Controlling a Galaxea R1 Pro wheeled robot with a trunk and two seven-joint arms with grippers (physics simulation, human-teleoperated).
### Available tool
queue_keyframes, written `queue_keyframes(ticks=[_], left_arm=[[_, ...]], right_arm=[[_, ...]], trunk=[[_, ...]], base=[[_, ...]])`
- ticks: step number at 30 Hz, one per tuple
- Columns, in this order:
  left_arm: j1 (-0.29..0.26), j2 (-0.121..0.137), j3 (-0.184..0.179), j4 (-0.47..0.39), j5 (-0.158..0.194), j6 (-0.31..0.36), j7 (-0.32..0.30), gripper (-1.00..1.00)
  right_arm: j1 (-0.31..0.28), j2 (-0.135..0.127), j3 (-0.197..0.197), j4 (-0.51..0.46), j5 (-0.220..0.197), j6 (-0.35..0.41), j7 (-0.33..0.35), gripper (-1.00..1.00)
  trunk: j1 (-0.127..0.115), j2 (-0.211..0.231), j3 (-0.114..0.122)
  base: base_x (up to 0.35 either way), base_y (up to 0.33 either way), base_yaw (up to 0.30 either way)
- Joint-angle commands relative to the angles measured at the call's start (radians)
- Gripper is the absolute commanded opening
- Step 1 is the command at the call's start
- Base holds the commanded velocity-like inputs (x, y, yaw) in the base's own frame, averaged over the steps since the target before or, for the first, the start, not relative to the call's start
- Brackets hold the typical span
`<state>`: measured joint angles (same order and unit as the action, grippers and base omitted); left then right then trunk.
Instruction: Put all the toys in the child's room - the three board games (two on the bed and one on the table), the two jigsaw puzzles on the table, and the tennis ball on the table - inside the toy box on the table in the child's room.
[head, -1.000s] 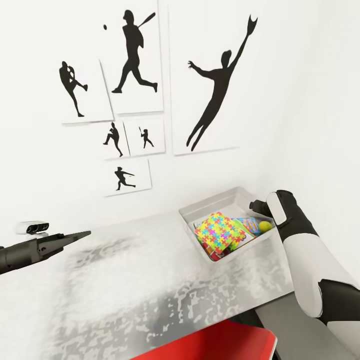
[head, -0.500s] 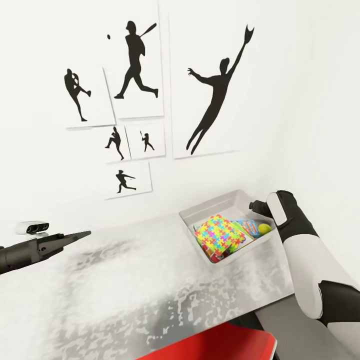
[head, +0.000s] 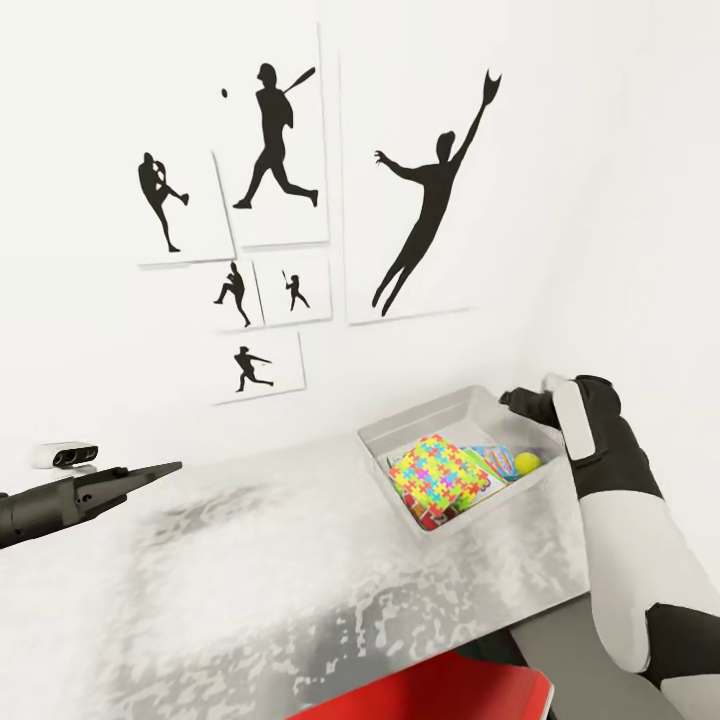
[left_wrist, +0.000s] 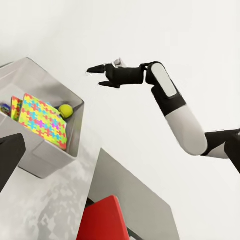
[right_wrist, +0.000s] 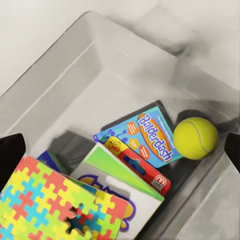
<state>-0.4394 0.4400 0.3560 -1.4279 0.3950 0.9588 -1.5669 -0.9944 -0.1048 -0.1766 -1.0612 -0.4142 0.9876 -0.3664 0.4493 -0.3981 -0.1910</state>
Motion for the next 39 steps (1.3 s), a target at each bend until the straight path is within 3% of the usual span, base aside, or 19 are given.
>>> queue_keyframes(ticks=[1, 4, 10, 11, 13, 14, 16, 17, 19, 20, 22, 24, 28, 31, 39], left_arm=[[-0.001, 0.0, 0.0, 0.0, -0.001, 0.011, -0.004, 1.0], [-0.001, 0.0, 0.0, 0.0, -0.001, 0.011, -0.004, 1.0], [-0.001, 0.0, 0.0, 0.0, -0.001, 0.011, -0.004, 1.0], [-0.001, 0.0, 0.0, 0.0, -0.001, 0.011, -0.004, 1.0], [-0.001, 0.0, 0.0, 0.0, -0.001, 0.011, -0.004, 1.0], [-0.001, 0.0, 0.0, 0.0, -0.001, 0.011, -0.004, 1.0], [-0.001, 0.0, 0.0, 0.0, -0.001, 0.011, -0.004, 1.0], [-0.001, 0.0, 0.0, 0.0, -0.001, 0.011, -0.004, 1.0], [-0.001, 0.0, 0.0, 0.0, -0.001, 0.011, -0.004, 1.0], [-0.001, 0.0, 0.0, 0.0, -0.001, 0.011, -0.004, 1.0], [-0.001, 0.0, -0.001, 0.0, -0.001, 0.011, -0.004, 1.0], [-0.001, 0.0, -0.001, 0.0, -0.001, 0.011, -0.004, 1.0], [-0.001, 0.0, -0.003, 0.0, -0.002, 0.011, -0.004, 1.0], [-0.001, -0.001, -0.004, 0.0, -0.003, 0.01, -0.004, 1.0], [-0.001, 0.0, -0.002, 0.0, -0.005, 0.011, -0.004, 1.0]], right_arm=[[0.02, 0.0, -0.01, -0.061, -0.018, 0.028, 0.017, 1.0], [0.055, 0.0, -0.028, -0.151, -0.04, 0.051, 0.058, 1.0], [0.184, 0.0, -0.067, -0.33, -0.168, 0.06, 0.127, 1.0], [0.233, -0.001, -0.082, -0.368, -0.227, 0.06, 0.137, 1.0], [0.284, -0.001, -0.101, -0.401, -0.294, 0.06, 0.144, 1.0], [0.337, -0.001, -0.123, -0.43, -0.367, 0.06, 0.149, 1.0], [0.391, -0.001, -0.146, -0.458, -0.442, 0.06, 0.153, 1.0], [0.445, -0.001, -0.169, -0.481, -0.515, 0.06, 0.163, 1.0], [0.499, -0.001, -0.194, -0.498, -0.583, 0.06, 0.184, 1.0], [0.55, -0.001, -0.22, -0.508, -0.642, 0.06, 0.22, 1.0], [0.599, -0.001, -0.248, -0.515, -0.685, 0.06, 0.274, 1.0], [0.664, 0.0, -0.28, -0.52, -0.723, 0.06, 0.377, 1.0], [0.761, 0.0, -0.309, -0.521, -0.749, 0.057, 0.551, 1.0], [0.799, -0.004, -0.321, -0.519, -0.754, 0.039, 0.605, 1.0], [0.828, -0.061, -0.338, -0.514, -0.759, 0.026, 0.674, 1.0]], trunk=[[0.001, -0.002, 0.0], [0.001, -0.002, 0.004], [0.001, -0.002, 0.014], [0.001, -0.002, 0.016], [0.001, -0.002, 0.019], [0.001, -0.002, 0.02], [0.001, -0.002, 0.024], [0.001, -0.002, 0.025], [0.001, -0.002, 0.028], [0.001, -0.002, 0.03], [0.001, -0.002, 0.033], [0.001, -0.002, 0.036], [0.001, -0.002, 0.042], [0.001, -0.002, 0.046], [0.001, -0.002, 0.056]], base=[[0.0, 0.0, 0.0], [0.0, 0.0, 0.0], [0.0, 0.0, 0.0], [0.0, 0.0, 0.0], [0.0, 0.0, 0.0], [0.0, 0.0, 0.0], [0.0, 0.0, 0.0], [0.0, 0.0, 0.0], [0.0, 0.0, 0.0], [-0.005, 0.0, 0.0], [-0.02, 0.0, -0.003], [-0.047, 0.0, -0.041], [-0.094, 0.006, -0.121], [-0.148, 0.083, -0.182], [-0.199, 0.181, -0.214]])
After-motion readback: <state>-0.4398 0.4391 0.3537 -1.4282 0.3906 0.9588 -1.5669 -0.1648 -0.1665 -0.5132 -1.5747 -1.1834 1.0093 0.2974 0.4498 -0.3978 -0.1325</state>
